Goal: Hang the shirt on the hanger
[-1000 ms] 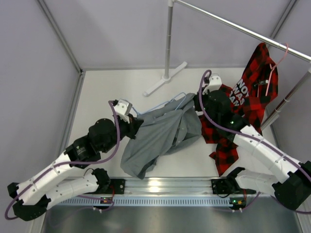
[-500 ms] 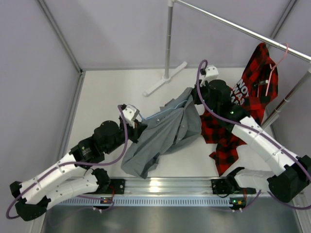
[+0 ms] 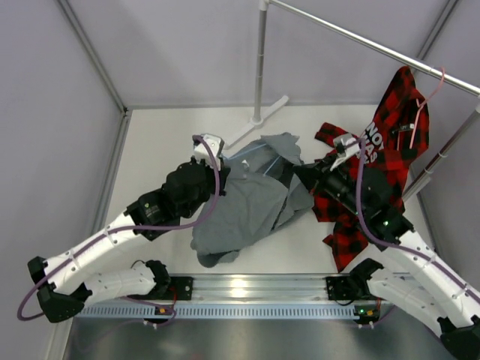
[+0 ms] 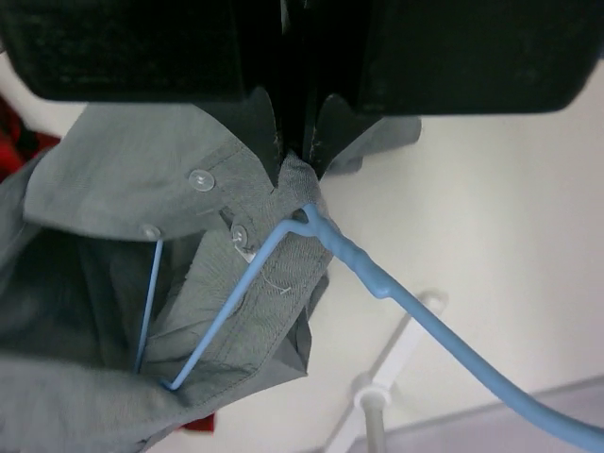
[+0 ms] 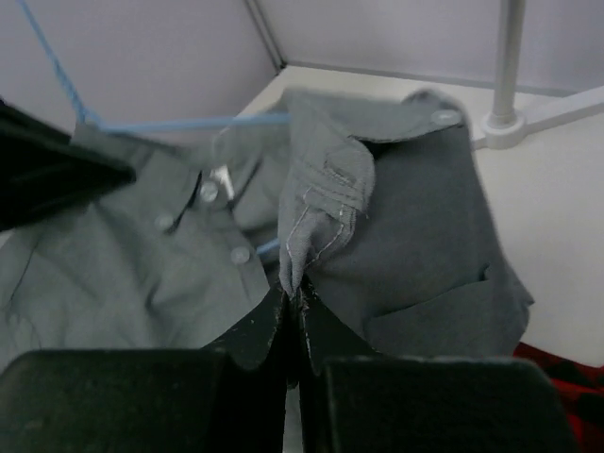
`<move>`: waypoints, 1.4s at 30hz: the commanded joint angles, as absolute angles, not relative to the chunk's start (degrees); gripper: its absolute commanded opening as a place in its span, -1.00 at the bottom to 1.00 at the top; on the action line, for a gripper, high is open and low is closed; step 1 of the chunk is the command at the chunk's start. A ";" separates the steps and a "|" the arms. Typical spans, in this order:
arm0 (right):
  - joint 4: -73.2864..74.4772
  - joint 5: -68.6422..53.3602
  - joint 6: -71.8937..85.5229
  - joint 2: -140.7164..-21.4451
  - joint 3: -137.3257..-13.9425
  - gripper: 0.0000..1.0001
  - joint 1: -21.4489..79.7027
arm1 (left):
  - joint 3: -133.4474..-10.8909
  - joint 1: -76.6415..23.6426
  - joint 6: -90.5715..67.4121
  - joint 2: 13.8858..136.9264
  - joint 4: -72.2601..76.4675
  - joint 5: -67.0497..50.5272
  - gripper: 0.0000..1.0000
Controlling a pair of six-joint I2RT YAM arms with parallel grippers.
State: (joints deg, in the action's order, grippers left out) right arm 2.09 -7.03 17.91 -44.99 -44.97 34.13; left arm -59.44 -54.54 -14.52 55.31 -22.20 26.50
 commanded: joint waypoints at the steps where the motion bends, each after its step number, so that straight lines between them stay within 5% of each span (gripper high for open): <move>1: -8.78 -8.80 26.70 -40.10 -37.39 -1.00 37.17 | -67.66 -53.97 -12.15 56.95 -11.88 30.07 -1.00; 5: -8.88 -2.03 37.07 -38.58 -34.19 -1.00 39.02 | -70.66 -49.94 -8.53 58.88 -2.30 16.47 -1.00; 10: -9.24 -4.83 36.92 -39.38 -34.18 -0.94 40.16 | -72.60 -37.46 -9.78 61.96 1.93 -14.82 -1.00; 12: -4.33 -4.14 34.37 -34.67 -34.45 -0.41 40.25 | -73.21 -37.35 -4.33 62.84 -2.42 -22.28 -1.00; 13: -1.96 -3.52 33.23 -32.45 -34.63 0.17 40.25 | -73.21 -37.35 -0.13 62.93 -3.77 -24.06 -1.00; 14: 5.64 -1.69 30.79 -29.82 -35.06 0.37 40.25 | -73.21 -37.27 2.78 62.93 -5.61 -25.82 -1.00; 21: 39.34 -6.90 17.86 -19.06 -49.29 0.65 40.25 | -72.07 -37.35 13.89 64.86 -18.54 -39.53 -1.00; 25: 30.17 -19.93 13.37 -25.29 -55.61 0.73 40.25 | -72.16 -40.15 13.01 66.88 -18.54 -50.52 -1.00; 35: 16.27 -38.83 8.61 -49.91 -70.31 0.67 40.25 | -72.60 -48.69 11.69 69.34 -18.63 -53.79 -1.00; 36: 15.13 -41.54 8.96 -51.66 -70.49 0.17 40.34 | -72.77 -48.87 11.43 69.69 -18.63 -53.96 -1.00; 38: 12.93 -43.67 10.54 -52.90 -70.84 -0.29 40.25 | -73.47 -48.87 11.08 69.87 -18.63 -53.88 -1.00; 39: 12.05 -44.20 10.98 -53.35 -70.06 -0.77 40.34 | -73.65 -48.87 10.99 69.79 -18.63 -53.44 -1.00; 40: 11.08 -44.03 11.33 -53.09 -69.27 -0.95 40.34 | -73.83 -48.87 10.90 69.79 -18.63 -53.09 -1.00; 42: 6.43 -43.25 13.00 -51.25 -66.90 -1.00 40.25 | -74.53 -48.78 10.46 69.78 -18.63 -51.60 -1.00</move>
